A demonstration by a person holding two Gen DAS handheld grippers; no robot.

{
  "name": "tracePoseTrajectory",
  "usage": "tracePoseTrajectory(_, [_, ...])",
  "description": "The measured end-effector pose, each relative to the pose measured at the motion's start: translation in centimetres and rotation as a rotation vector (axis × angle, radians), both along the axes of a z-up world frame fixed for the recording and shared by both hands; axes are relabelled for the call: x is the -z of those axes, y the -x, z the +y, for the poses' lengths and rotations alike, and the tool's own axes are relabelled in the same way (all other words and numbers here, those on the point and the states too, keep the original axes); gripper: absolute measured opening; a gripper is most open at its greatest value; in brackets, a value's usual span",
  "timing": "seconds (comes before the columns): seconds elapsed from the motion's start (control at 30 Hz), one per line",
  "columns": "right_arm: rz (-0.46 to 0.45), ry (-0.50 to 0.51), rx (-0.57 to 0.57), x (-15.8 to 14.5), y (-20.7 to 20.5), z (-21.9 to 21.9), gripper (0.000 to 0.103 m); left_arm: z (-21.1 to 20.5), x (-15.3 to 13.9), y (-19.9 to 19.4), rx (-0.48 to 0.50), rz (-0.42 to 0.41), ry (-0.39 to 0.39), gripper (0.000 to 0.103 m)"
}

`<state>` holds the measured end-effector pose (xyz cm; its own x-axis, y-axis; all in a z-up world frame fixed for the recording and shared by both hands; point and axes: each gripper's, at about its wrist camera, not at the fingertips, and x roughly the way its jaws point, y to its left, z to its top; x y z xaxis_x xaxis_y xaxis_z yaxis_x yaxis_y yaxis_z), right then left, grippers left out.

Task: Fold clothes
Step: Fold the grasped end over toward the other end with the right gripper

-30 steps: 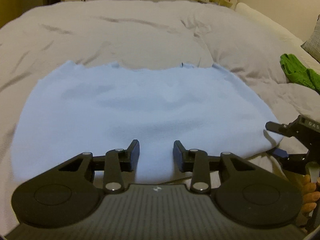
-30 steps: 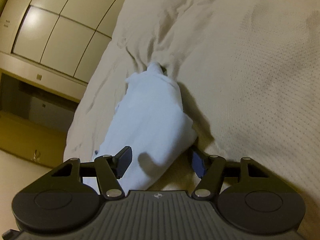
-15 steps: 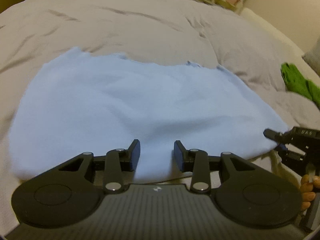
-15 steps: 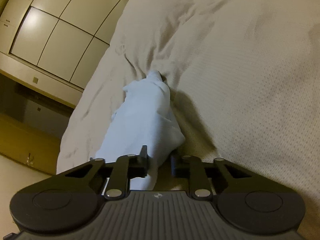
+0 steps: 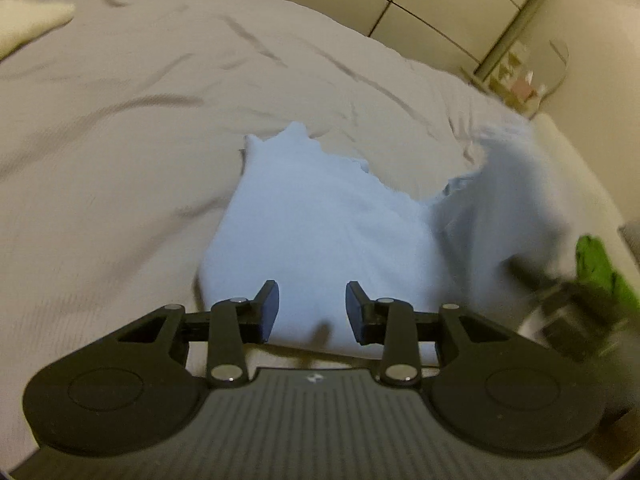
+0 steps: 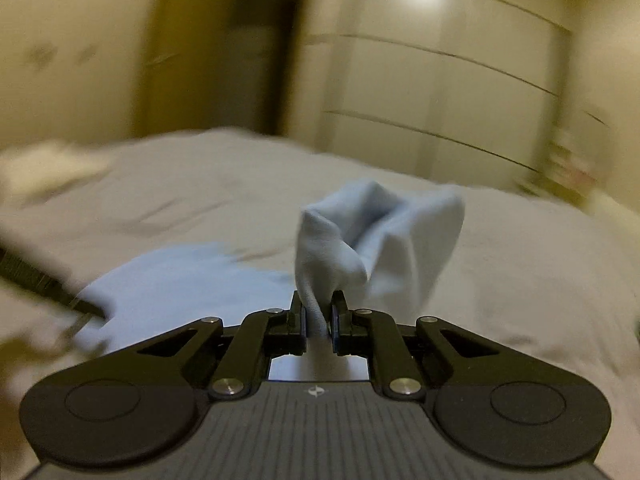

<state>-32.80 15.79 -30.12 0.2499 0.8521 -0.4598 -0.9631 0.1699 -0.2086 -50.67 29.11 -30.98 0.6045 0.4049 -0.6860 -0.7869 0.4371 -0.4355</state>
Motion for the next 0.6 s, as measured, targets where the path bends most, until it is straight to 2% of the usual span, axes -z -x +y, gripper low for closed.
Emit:
tracePoseTrajectory(0.1, [-0.062, 0.137, -0.141, 3.6, 3.3, 2.8, 0.016, 0.1, 0.6, 1.2, -0.015, -0.041, 0.045, 0.031])
tracePoseTrajectory(0.13, [-0.081, 0.184, -0.175, 4.8, 4.0, 3.5, 0.022, 0.2, 0.8, 1.4, -0.021, -0.052, 0.063, 0.031])
tracePoseTrajectory(0.2, [-0.123, 0.214, -0.198, 6.0, 4.8, 3.6, 0.027, 0.3, 1.2, 1.9, -0.027, -0.077, 0.093, 0.031])
tracePoseTrajectory(0.23, [-0.126, 0.202, -0.196, 5.7, 4.7, 3.4, 0.034, 0.4, 1.3, 2.0, -0.028, -0.091, 0.107, 0.031])
tracePoseTrajectory(0.27, [-0.13, 0.189, -0.195, 5.5, 4.6, 3.2, 0.048, 0.5, 1.4, 2.1, -0.027, -0.105, 0.119, 0.031])
tracePoseTrajectory(0.3, [-0.115, 0.174, -0.188, 5.1, 4.1, 2.9, 0.056, 0.6, 1.5, 2.1, -0.025, -0.119, 0.131, 0.031])
tracePoseTrajectory(0.33, [-0.072, 0.153, -0.176, 4.4, 3.2, 2.5, 0.07, 0.7, 1.6, 2.2, -0.024, -0.134, 0.143, 0.031])
tracePoseTrajectory(0.37, [-0.015, 0.13, -0.165, 3.7, 2.0, 2.0, 0.071, 0.8, 1.7, 2.2, -0.022, -0.147, 0.154, 0.031])
tracePoseTrajectory(0.47, [0.231, 0.046, -0.045, 1.4, -2.9, 1.1, 0.071, 1.1, 1.3, 1.8, -0.006, -0.188, 0.163, 0.036])
tracePoseTrajectory(0.53, [0.45, -0.016, 0.086, 0.9, -7.3, -0.8, 0.071, 1.5, 1.5, 1.3, 0.004, -0.224, 0.19, 0.04])
tracePoseTrajectory(0.6, [0.711, -0.046, 0.229, 2.0, -11.8, -2.2, 0.064, 1.8, 2.1, 0.4, 0.012, -0.266, 0.24, 0.041])
